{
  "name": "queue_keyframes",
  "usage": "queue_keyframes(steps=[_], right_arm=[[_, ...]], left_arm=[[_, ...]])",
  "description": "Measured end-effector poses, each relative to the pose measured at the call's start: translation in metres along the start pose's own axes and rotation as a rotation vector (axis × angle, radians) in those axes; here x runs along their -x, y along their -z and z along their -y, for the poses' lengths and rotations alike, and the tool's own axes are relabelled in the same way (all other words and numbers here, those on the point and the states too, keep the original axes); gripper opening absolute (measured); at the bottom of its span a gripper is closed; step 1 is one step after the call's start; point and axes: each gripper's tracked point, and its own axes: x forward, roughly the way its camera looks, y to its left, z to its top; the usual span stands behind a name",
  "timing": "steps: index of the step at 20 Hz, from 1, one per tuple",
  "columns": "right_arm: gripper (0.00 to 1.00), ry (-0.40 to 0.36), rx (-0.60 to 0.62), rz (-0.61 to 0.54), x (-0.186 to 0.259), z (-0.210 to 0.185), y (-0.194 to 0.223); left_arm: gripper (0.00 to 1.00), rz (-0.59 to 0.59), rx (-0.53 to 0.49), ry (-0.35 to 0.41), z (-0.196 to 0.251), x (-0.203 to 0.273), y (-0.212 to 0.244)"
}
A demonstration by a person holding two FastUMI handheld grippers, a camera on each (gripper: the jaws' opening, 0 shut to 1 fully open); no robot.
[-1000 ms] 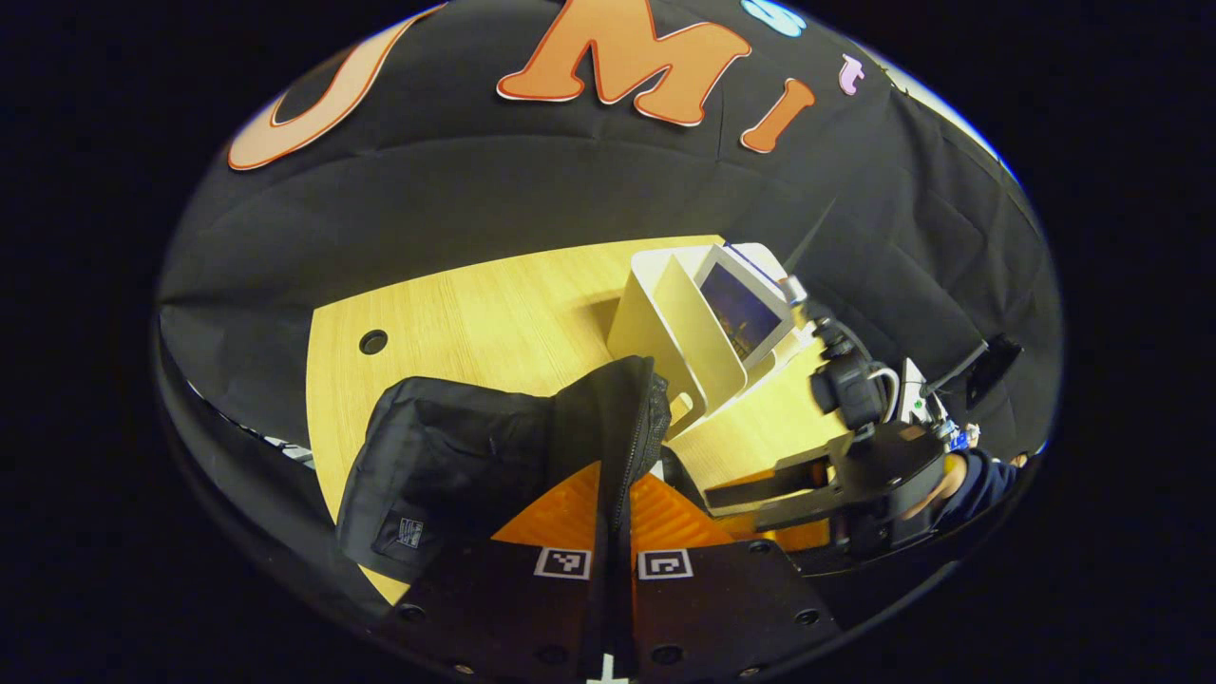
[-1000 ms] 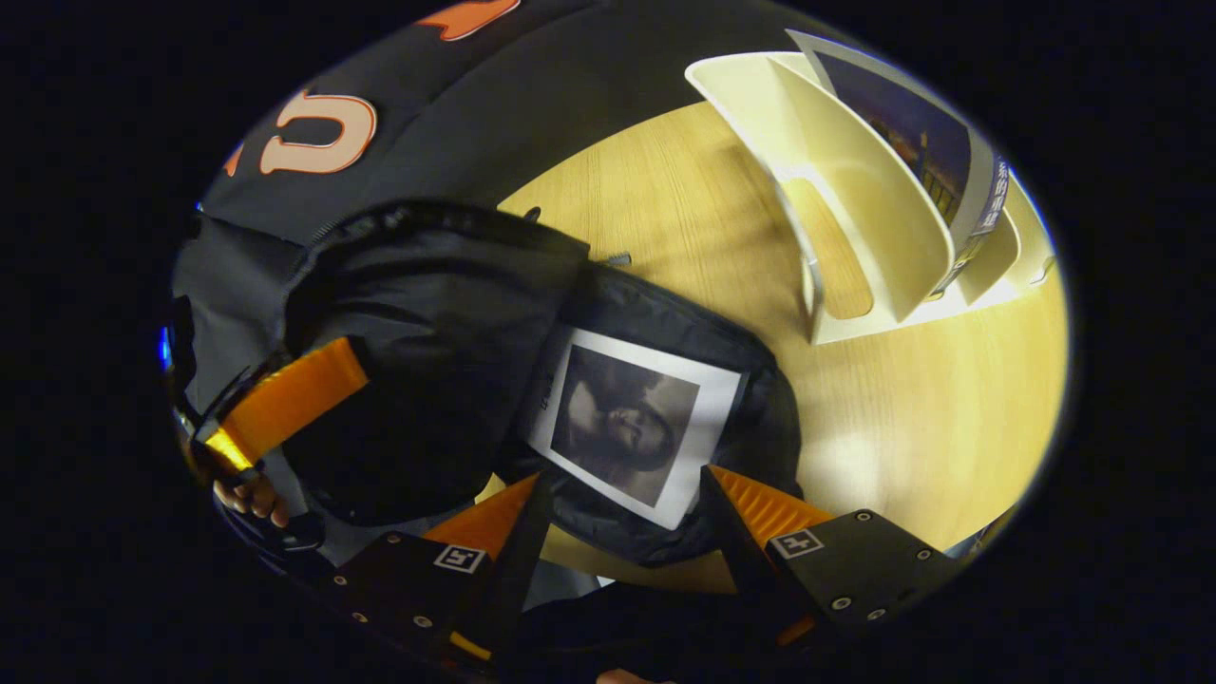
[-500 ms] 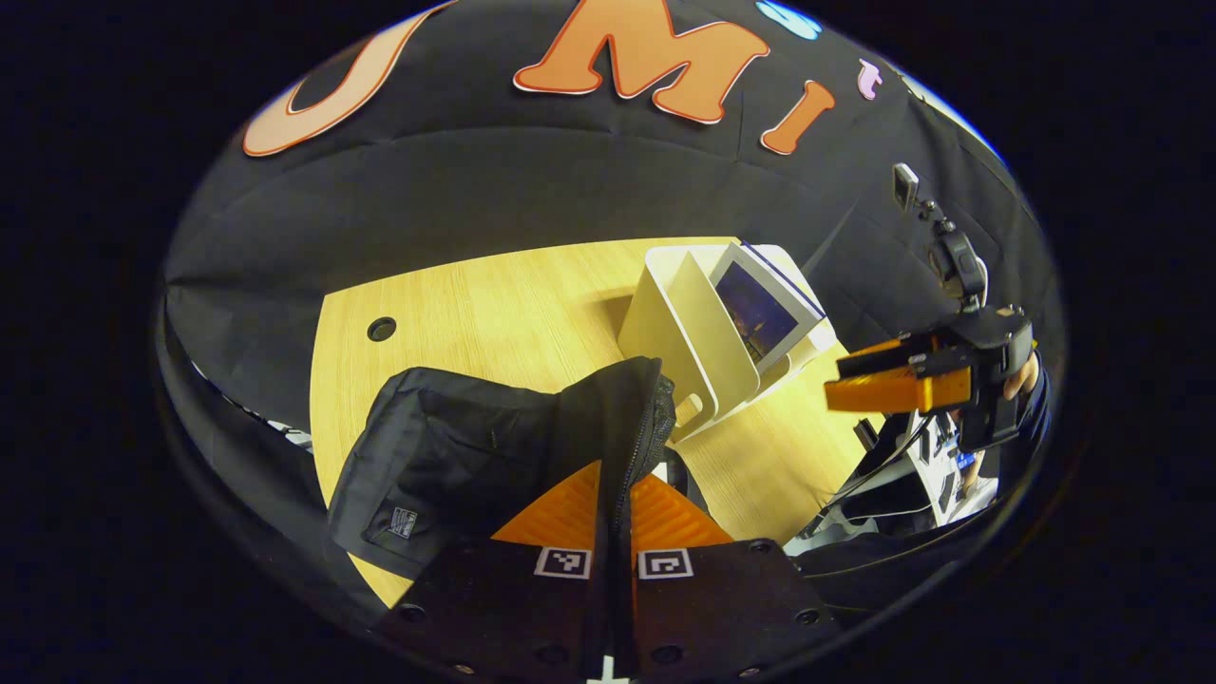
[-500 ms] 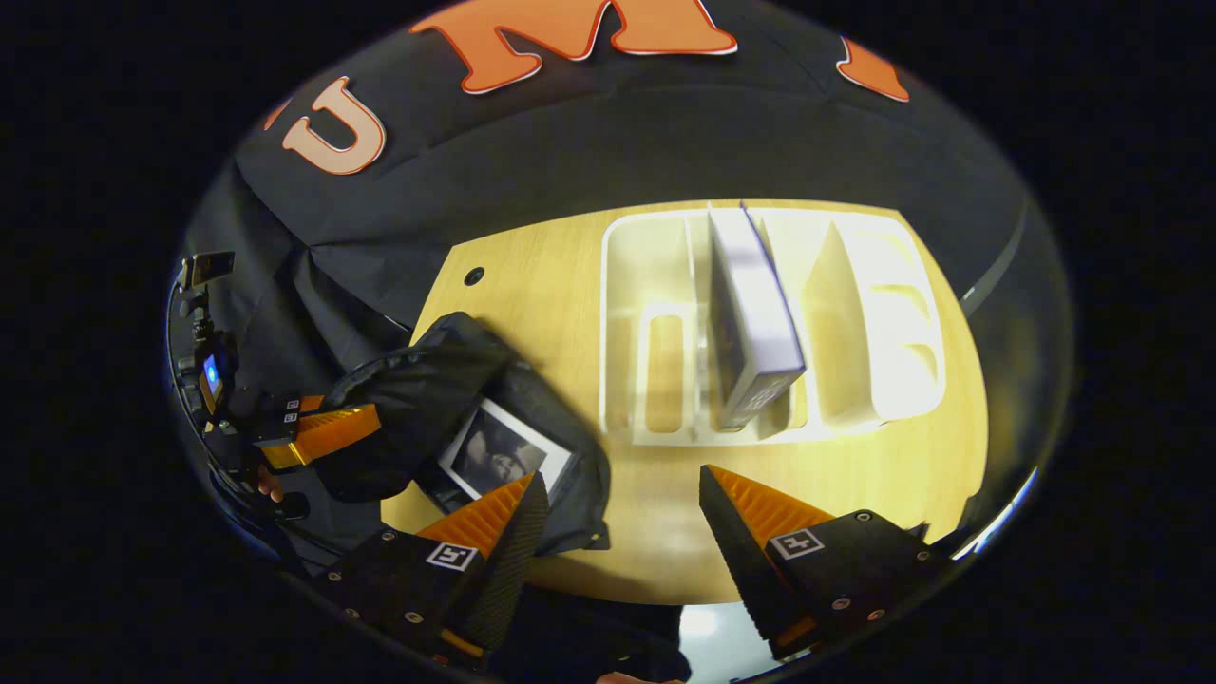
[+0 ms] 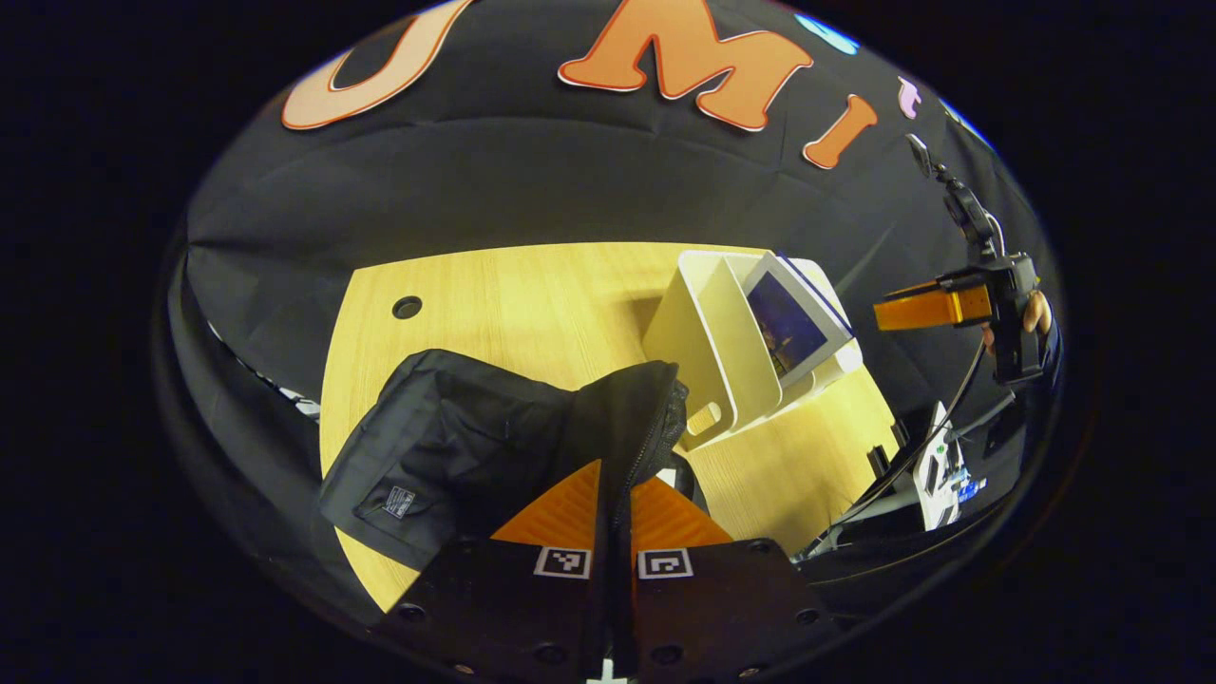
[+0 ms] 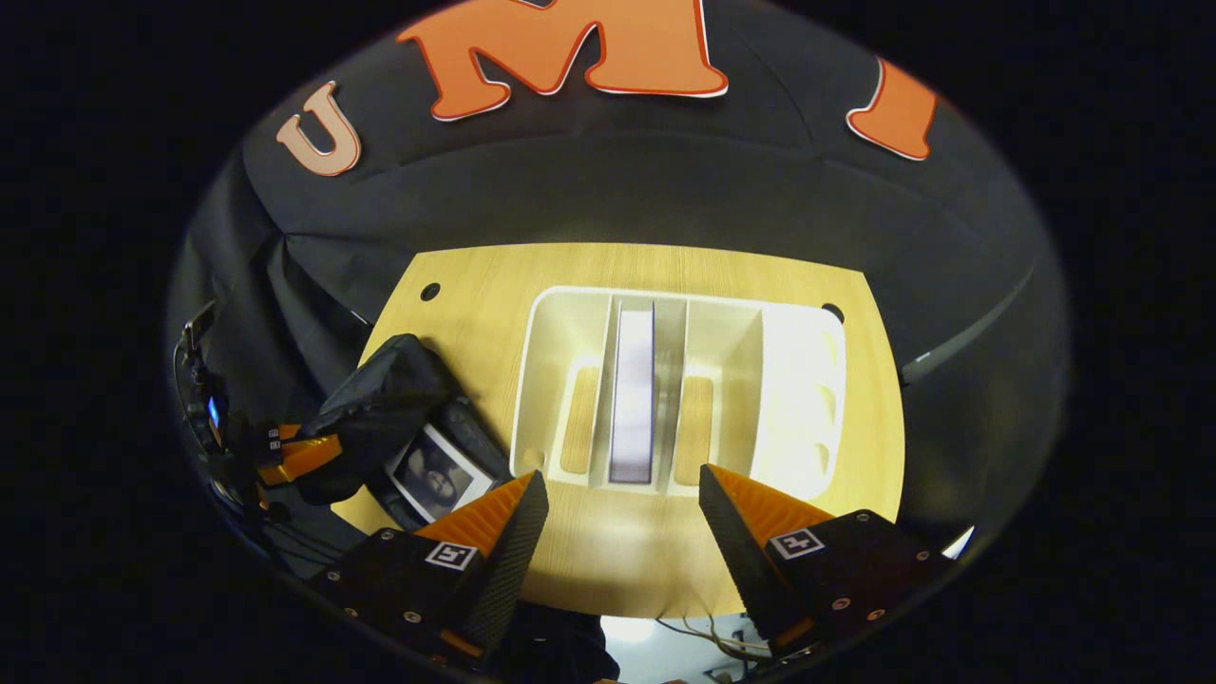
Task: Open the schoolbag, grab two books from the bookshelf and put them into the schoolbag.
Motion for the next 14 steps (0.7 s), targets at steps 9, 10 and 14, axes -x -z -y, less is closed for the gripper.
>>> queue_keyframes(steps=[9, 10, 14], right_arm=[[0.95, -0.026, 0.084, -0.154, -0.096, -0.006, -0.029], [0.94, -0.016, 0.082, -0.174, -0.105, -0.004, -0.028], [0.74, 0.001, -0.006, -0.279, -0.134, 0.005, -0.026]], left_arm=[[0.04, -0.006, 0.102, -0.087, -0.007, -0.001, 0.009], [0.04, -0.007, 0.112, -0.093, -0.007, -0.002, 0.009], [0.04, -0.019, 0.136, -0.128, -0.009, -0.004, 0.009]])
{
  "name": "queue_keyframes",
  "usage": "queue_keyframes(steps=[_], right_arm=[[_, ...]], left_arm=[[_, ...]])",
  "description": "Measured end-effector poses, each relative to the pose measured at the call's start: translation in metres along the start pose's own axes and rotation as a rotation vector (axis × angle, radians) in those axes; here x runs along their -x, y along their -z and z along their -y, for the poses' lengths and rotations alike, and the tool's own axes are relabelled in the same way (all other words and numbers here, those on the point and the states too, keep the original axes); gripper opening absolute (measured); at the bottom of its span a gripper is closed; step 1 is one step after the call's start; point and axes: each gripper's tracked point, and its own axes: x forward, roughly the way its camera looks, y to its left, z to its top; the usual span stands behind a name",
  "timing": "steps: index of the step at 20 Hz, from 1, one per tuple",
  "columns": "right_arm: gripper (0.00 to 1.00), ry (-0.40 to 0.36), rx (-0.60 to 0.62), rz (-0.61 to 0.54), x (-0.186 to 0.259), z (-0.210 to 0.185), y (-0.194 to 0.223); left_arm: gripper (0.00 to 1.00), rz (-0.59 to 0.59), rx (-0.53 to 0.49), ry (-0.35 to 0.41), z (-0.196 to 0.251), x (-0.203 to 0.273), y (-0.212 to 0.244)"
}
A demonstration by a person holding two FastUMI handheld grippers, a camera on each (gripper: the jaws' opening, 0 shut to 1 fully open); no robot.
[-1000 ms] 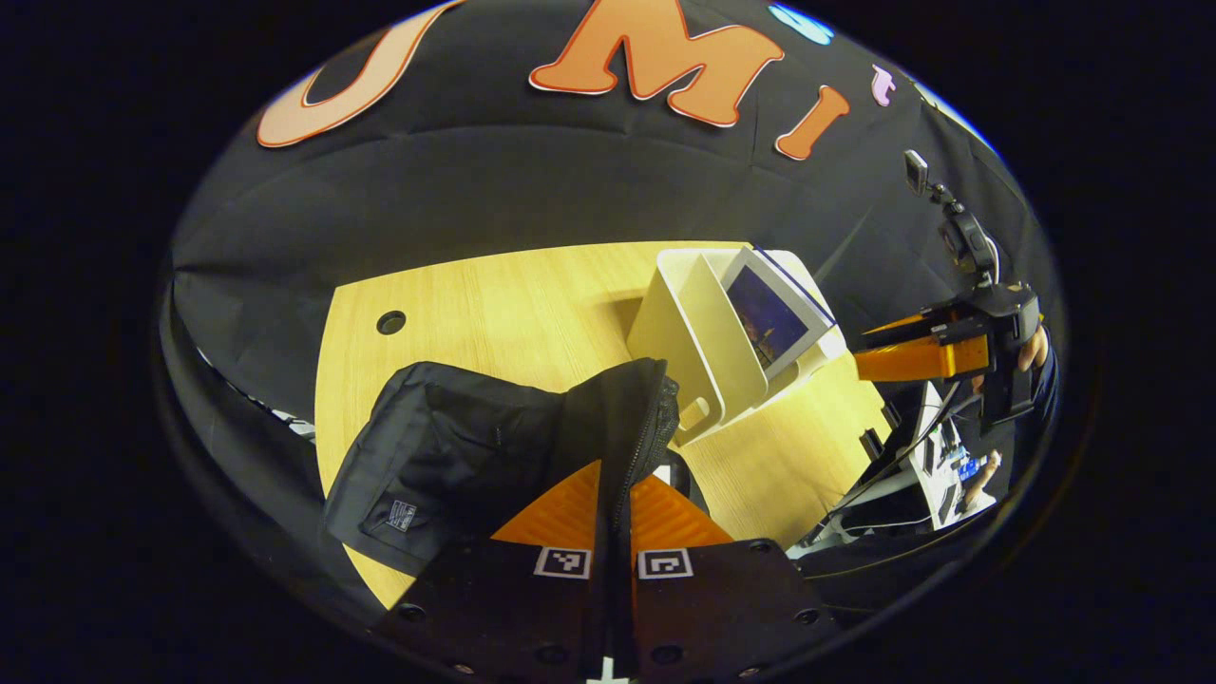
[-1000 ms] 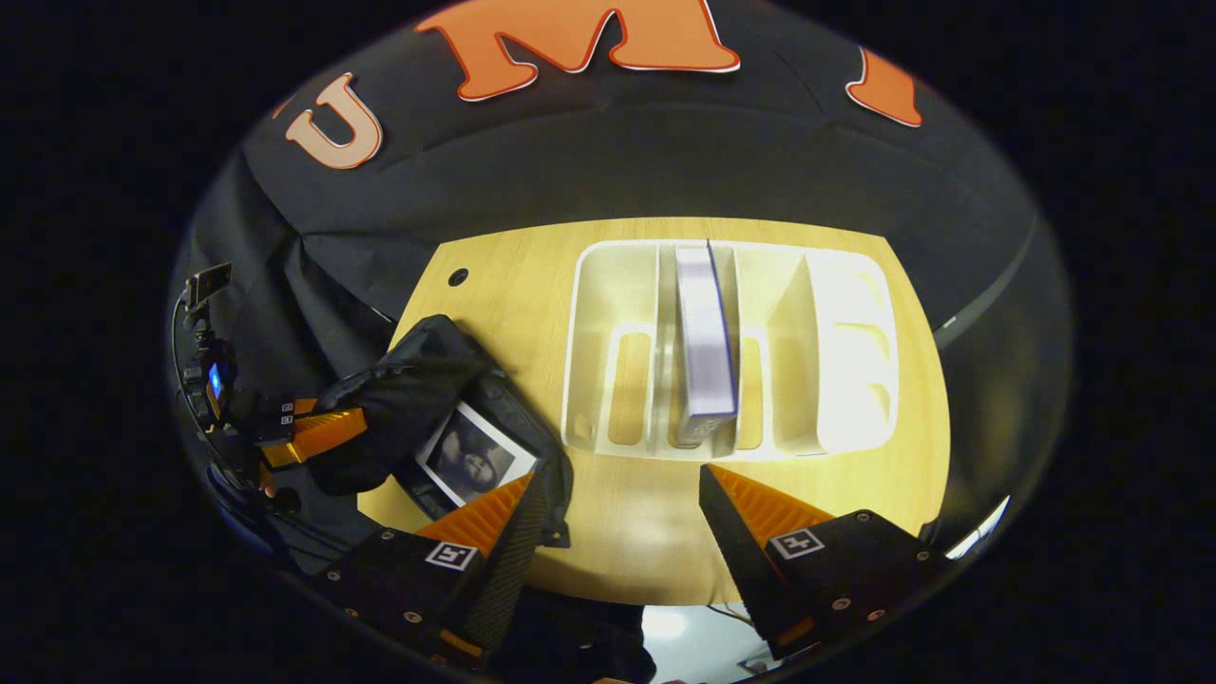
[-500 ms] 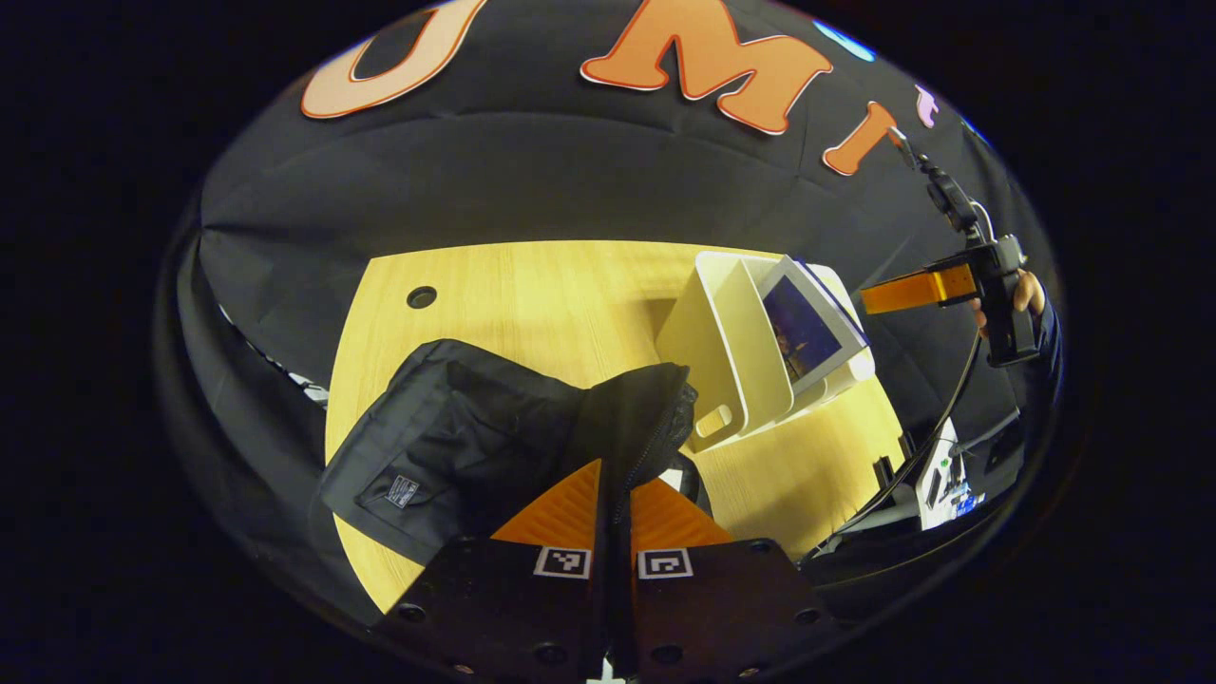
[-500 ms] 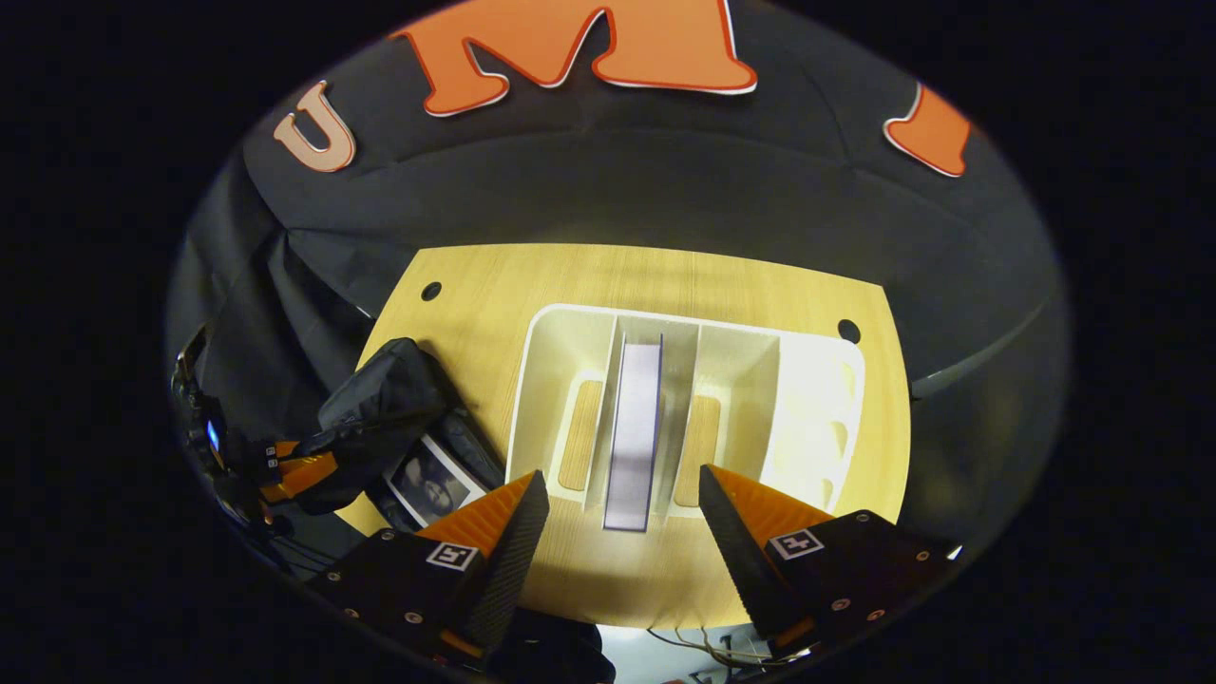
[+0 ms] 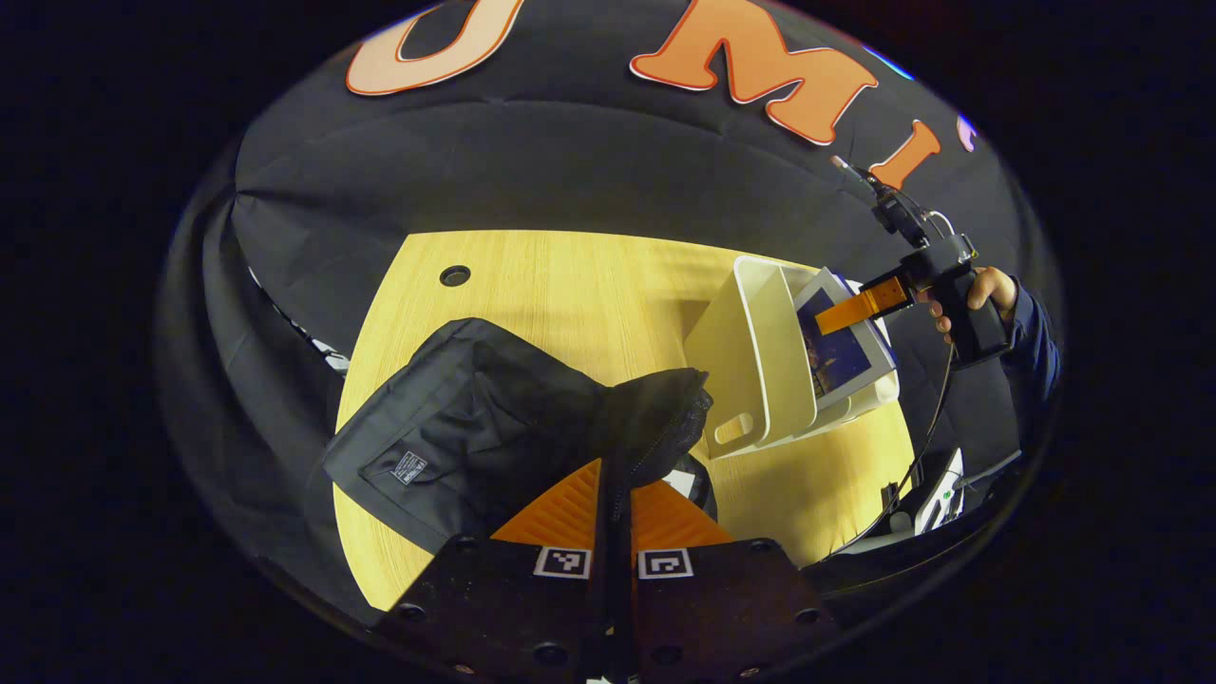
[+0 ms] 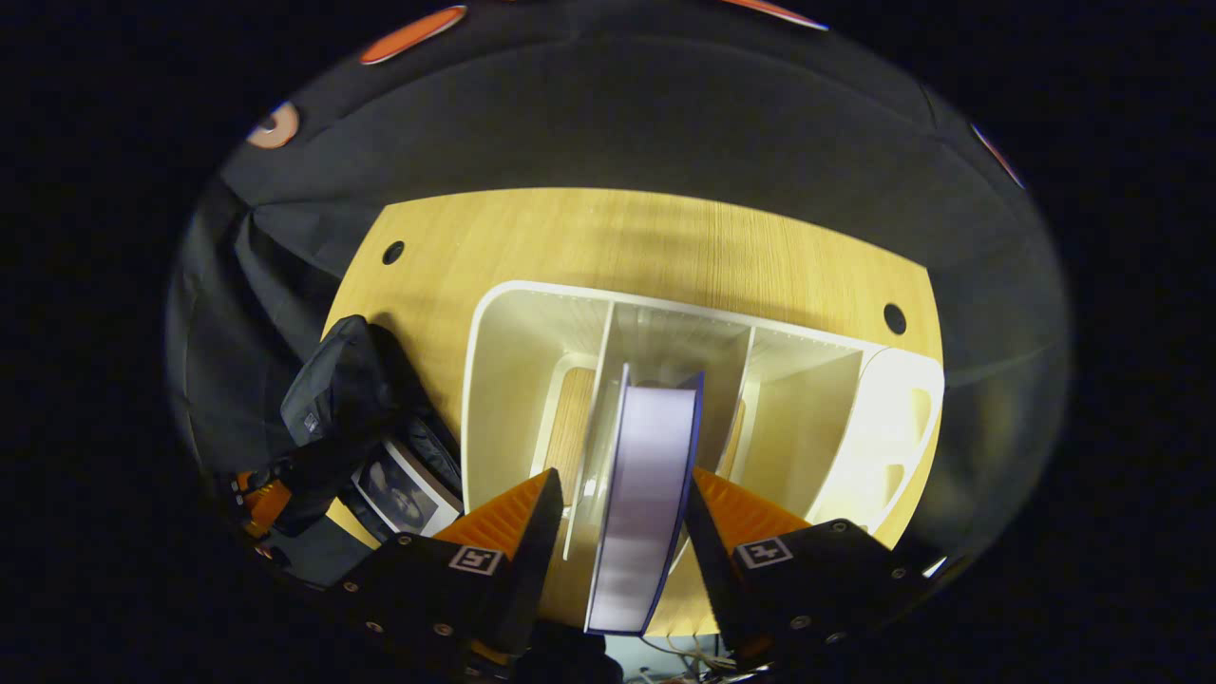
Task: Open the schoolbag, grab two books from the bookshelf and put them into the schoolbag.
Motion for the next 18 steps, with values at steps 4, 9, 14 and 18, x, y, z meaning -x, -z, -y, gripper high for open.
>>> queue_keyframes(steps=[4, 9, 14, 18], right_arm=[[0.42, 0.014, 0.004, -0.034, -0.002, 0.007, 0.002], [0.36, -0.004, 0.02, -0.003, 0.035, 0.01, 0.013], [0.35, -0.006, -0.026, 0.119, 0.097, 0.014, 0.009], [0.35, -0.015, -0.054, 0.196, 0.141, 0.009, 0.019]], left_arm=[[0.04, 0.009, 0.01, 0.0, 0.007, 0.0, -0.001], [0.04, 0.009, -0.009, 0.007, 0.007, -0.001, -0.003], [0.04, 0.015, -0.042, 0.028, 0.007, 0.002, -0.002], [0.04, 0.022, -0.085, 0.045, 0.005, 0.005, -0.004]])
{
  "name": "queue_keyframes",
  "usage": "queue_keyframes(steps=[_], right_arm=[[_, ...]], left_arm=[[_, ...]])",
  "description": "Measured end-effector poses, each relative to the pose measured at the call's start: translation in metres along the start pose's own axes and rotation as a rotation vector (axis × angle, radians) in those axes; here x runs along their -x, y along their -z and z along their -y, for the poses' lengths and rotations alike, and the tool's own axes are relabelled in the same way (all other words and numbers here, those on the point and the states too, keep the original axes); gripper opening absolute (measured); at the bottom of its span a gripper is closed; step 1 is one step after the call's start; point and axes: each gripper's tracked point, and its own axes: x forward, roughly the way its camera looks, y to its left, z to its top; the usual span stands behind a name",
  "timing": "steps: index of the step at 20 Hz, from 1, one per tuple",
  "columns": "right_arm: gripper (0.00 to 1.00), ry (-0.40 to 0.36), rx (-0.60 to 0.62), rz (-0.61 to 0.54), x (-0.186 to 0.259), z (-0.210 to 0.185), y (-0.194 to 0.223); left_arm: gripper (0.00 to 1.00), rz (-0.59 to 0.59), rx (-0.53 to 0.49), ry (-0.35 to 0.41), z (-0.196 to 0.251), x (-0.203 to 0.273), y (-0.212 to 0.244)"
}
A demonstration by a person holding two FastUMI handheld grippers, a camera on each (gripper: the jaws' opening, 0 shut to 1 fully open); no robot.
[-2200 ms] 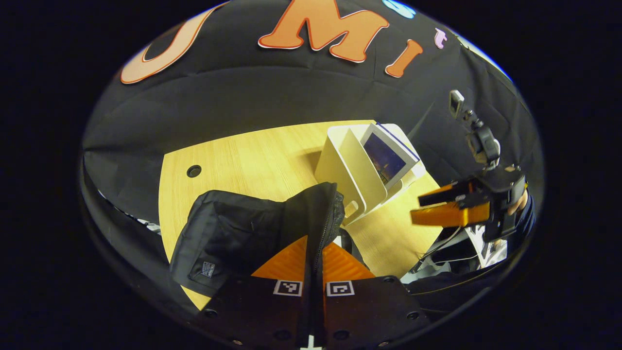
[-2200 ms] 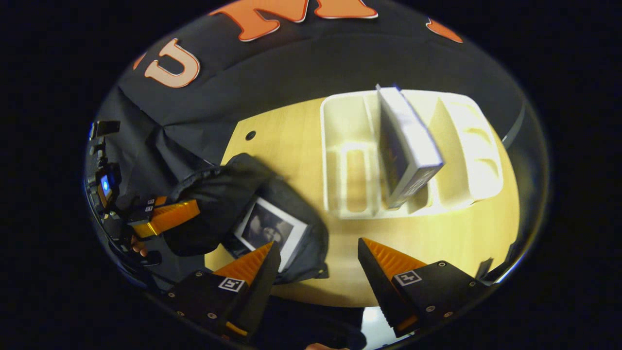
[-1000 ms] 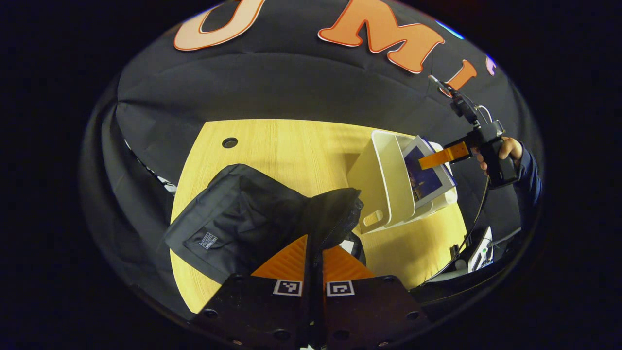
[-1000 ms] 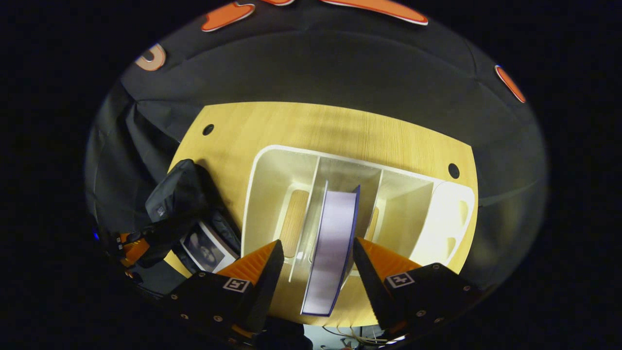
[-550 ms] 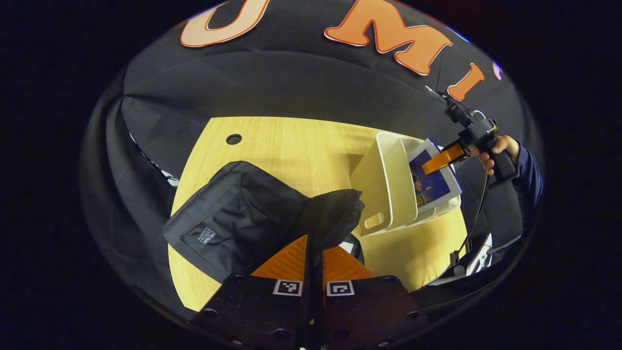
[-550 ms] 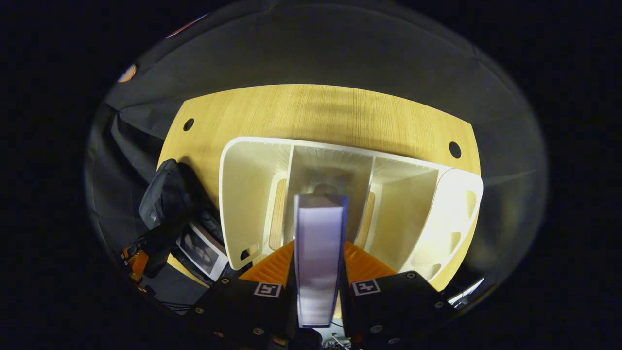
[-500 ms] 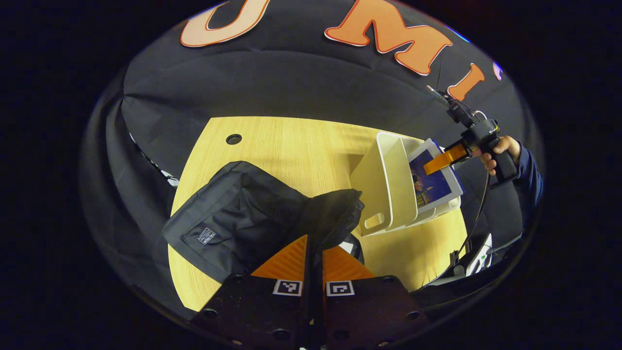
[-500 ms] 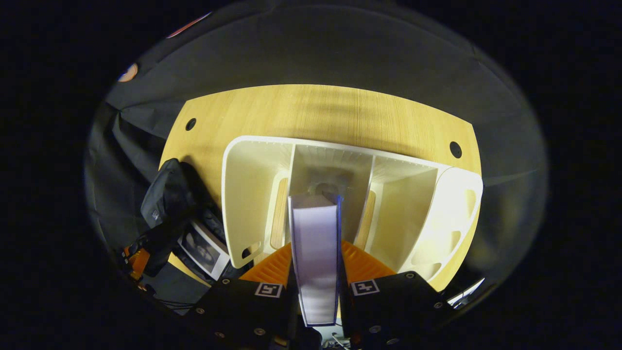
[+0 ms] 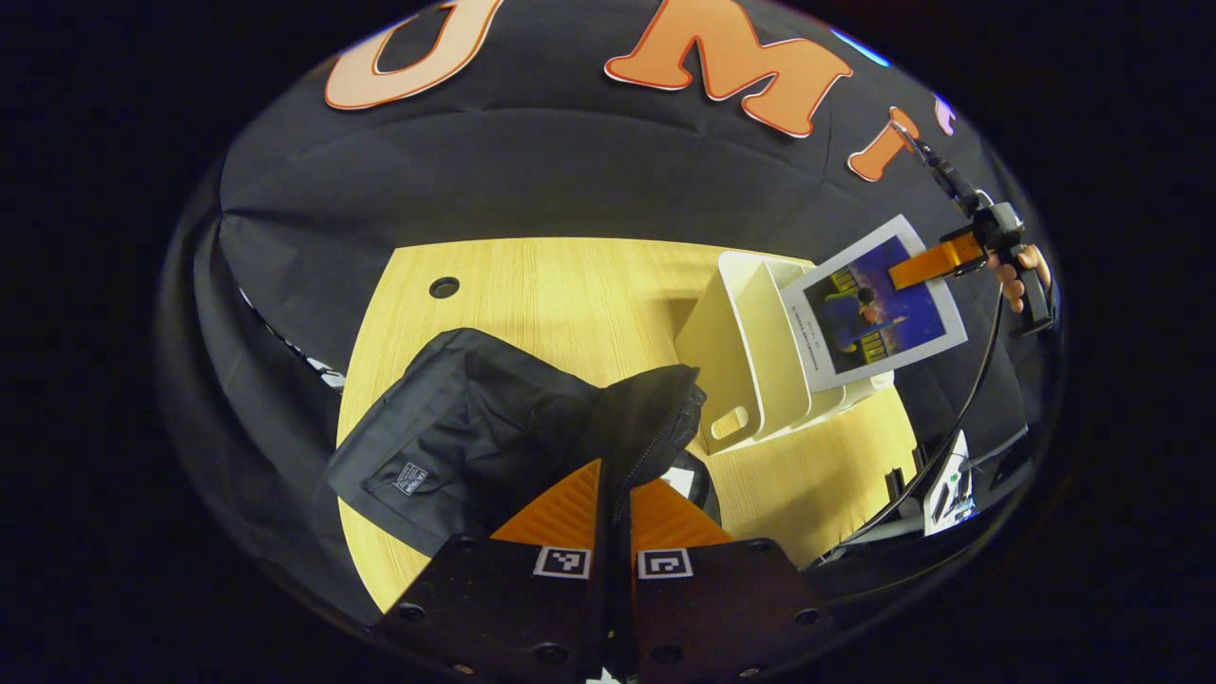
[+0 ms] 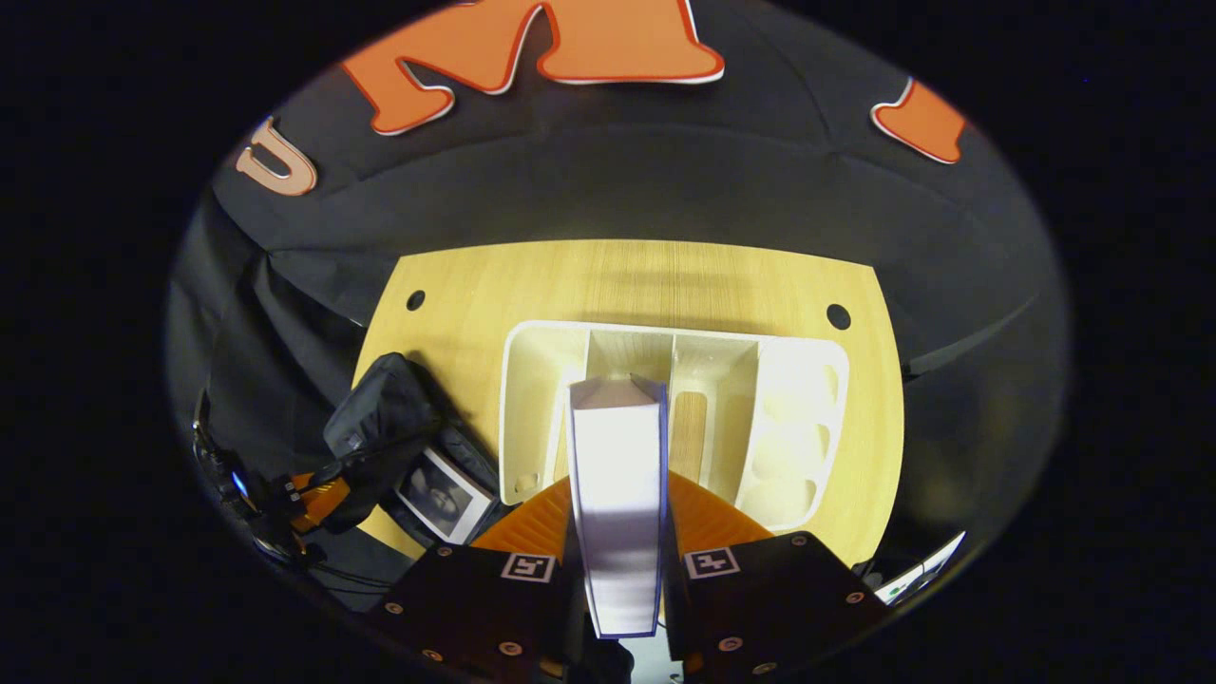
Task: Open the schoolbag, grab two books from the bookshelf and put them into the schoolbag.
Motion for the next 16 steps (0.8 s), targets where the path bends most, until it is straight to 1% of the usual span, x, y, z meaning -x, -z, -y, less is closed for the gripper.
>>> queue_keyframes(steps=[5, 7, 10, 14, 16], right_arm=[[0.35, -0.017, -0.021, 0.078, 0.041, -0.015, 0.014], [0.35, -0.039, -0.065, 0.116, 0.053, -0.026, 0.021], [0.34, -0.114, -0.122, 0.137, 0.064, -0.05, 0.039], [0.34, -0.161, -0.175, 0.151, 0.068, -0.081, 0.062], [0.34, -0.236, -0.232, 0.131, 0.061, -0.108, 0.078]], left_arm=[[0.04, 0.005, -0.046, 0.022, 0.0, 0.002, -0.001], [0.04, 0.001, -0.069, 0.029, -0.001, 0.0, -0.001], [0.04, -0.008, -0.099, 0.049, 0.0, -0.001, -0.002], [0.04, -0.006, -0.136, 0.068, -0.001, 0.001, -0.008], [0.04, -0.005, -0.152, 0.079, -0.002, 0.004, -0.01]])
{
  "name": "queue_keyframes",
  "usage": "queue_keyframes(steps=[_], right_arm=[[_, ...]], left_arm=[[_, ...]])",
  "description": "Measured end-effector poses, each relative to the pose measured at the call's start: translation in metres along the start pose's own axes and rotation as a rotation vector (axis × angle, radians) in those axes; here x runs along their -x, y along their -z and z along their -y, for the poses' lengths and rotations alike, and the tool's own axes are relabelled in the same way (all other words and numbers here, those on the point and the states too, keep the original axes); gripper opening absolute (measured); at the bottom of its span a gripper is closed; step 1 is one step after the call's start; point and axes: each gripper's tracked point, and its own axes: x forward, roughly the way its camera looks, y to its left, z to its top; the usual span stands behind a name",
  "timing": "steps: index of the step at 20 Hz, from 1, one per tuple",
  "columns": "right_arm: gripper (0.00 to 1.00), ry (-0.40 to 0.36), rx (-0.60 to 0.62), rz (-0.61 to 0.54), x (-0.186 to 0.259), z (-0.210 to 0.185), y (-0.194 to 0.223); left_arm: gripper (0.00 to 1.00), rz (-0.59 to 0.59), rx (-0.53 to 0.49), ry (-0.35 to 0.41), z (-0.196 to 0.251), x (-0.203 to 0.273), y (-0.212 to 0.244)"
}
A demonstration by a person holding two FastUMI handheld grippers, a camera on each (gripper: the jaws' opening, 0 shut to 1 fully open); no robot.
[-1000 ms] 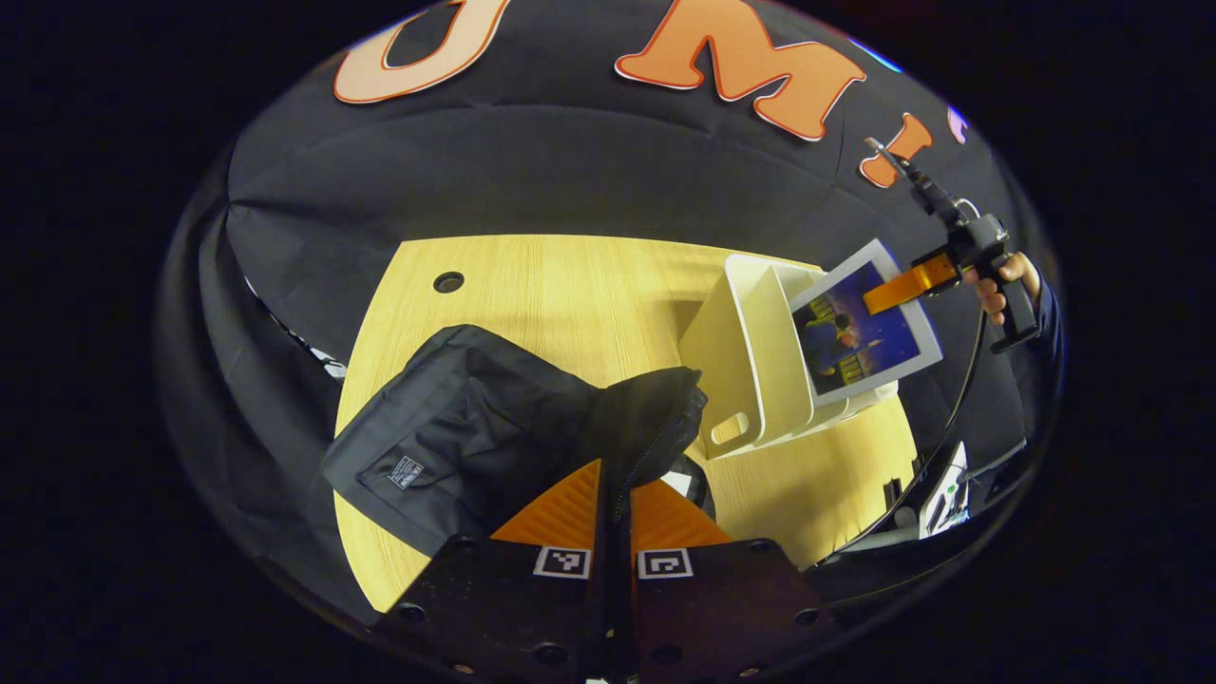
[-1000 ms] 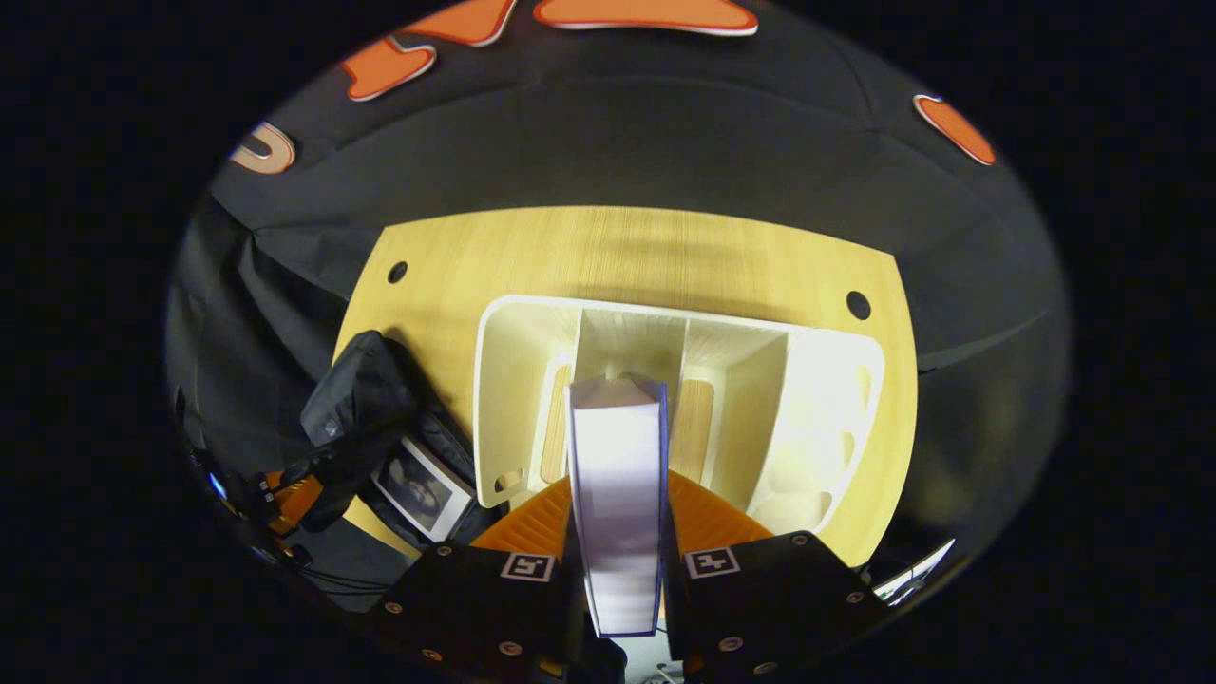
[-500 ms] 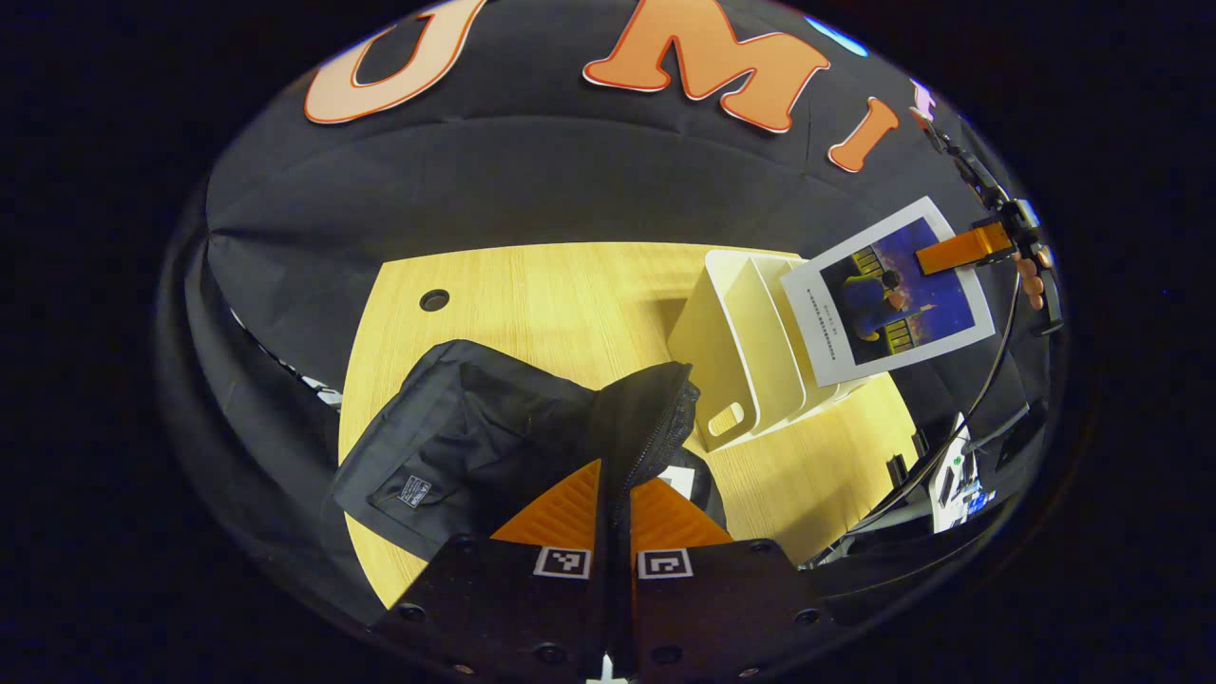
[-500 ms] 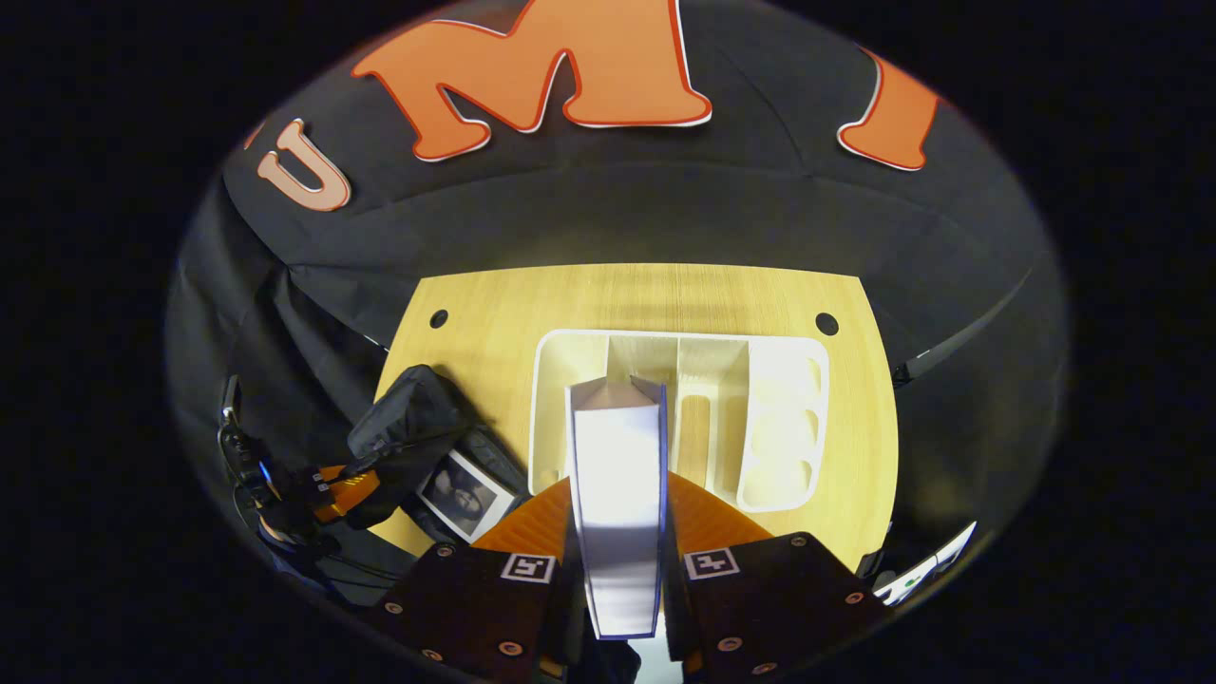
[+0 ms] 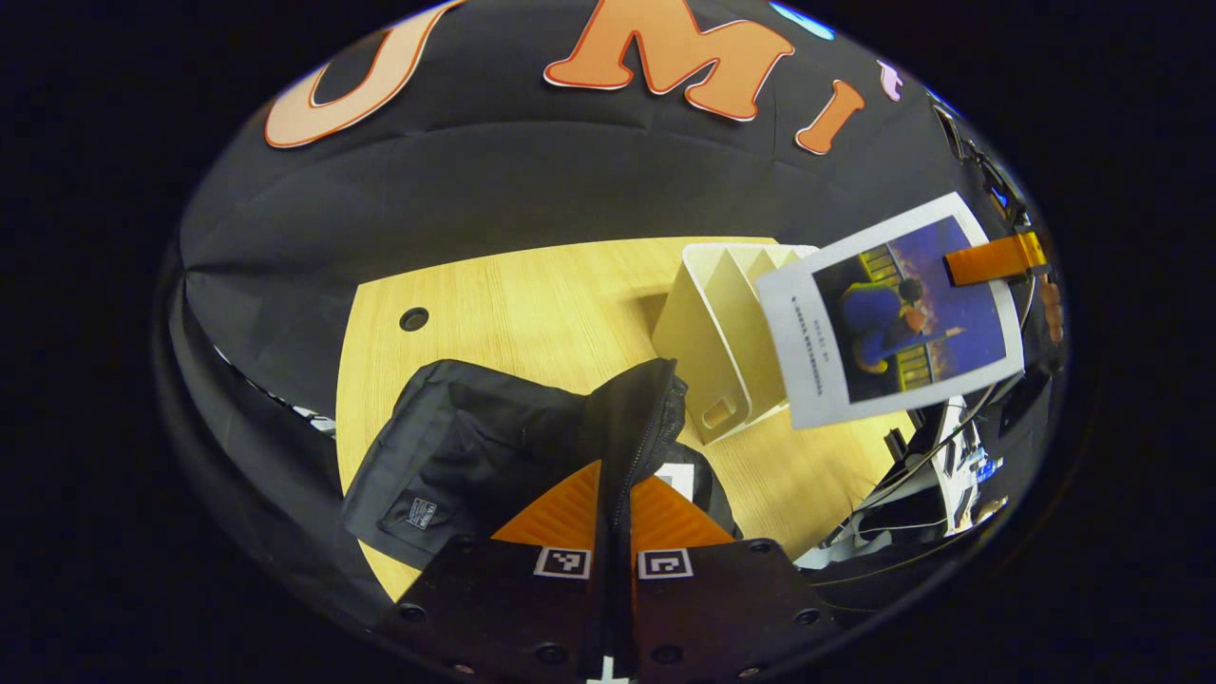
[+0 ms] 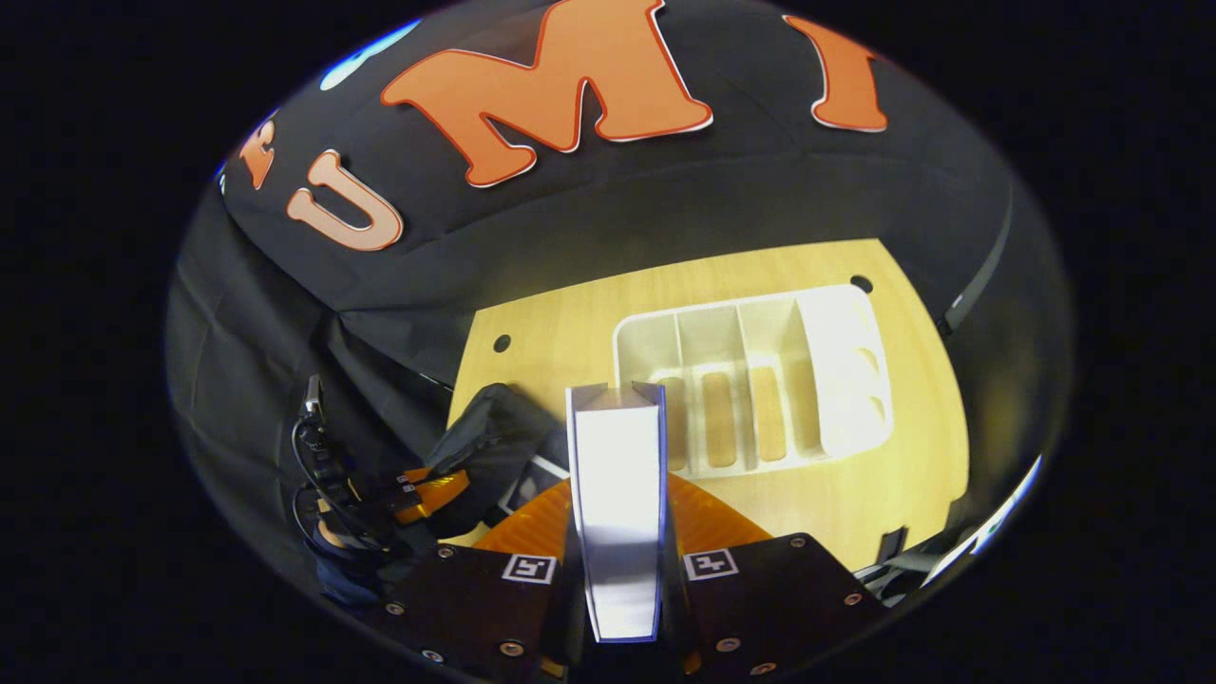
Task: Open the schoolbag, grab two books from the bookshelf and put them into the schoolbag.
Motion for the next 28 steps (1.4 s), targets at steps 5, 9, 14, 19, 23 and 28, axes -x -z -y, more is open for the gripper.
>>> queue_keyframes(steps=[5, 9, 14, 19, 23, 28], right_arm=[[0.34, -0.094, -0.125, -0.029, -0.037, -0.026, 0.045], [0.33, -0.123, -0.199, -0.028, -0.068, -0.033, 0.072], [0.33, -0.186, -0.279, -0.02, -0.118, -0.047, 0.1], [0.33, -0.27, -0.335, -0.003, -0.167, -0.064, 0.118], [0.33, -0.331, -0.419, -0.014, -0.199, -0.086, 0.128], [0.43, -0.365, -0.456, -0.004, -0.227, -0.097, 0.135]], left_arm=[[0.04, 0.014, -0.058, 0.015, -0.006, 0.008, -0.008], [0.04, 0.029, -0.082, 0.045, -0.006, 0.017, -0.017], [0.04, 0.046, -0.111, 0.062, -0.004, 0.02, -0.022], [0.04, 0.059, -0.122, 0.065, 0.0, 0.019, -0.02], [0.04, 0.083, -0.133, 0.076, 0.013, 0.019, -0.016], [0.04, 0.095, -0.122, 0.086, 0.023, 0.018, -0.013]])
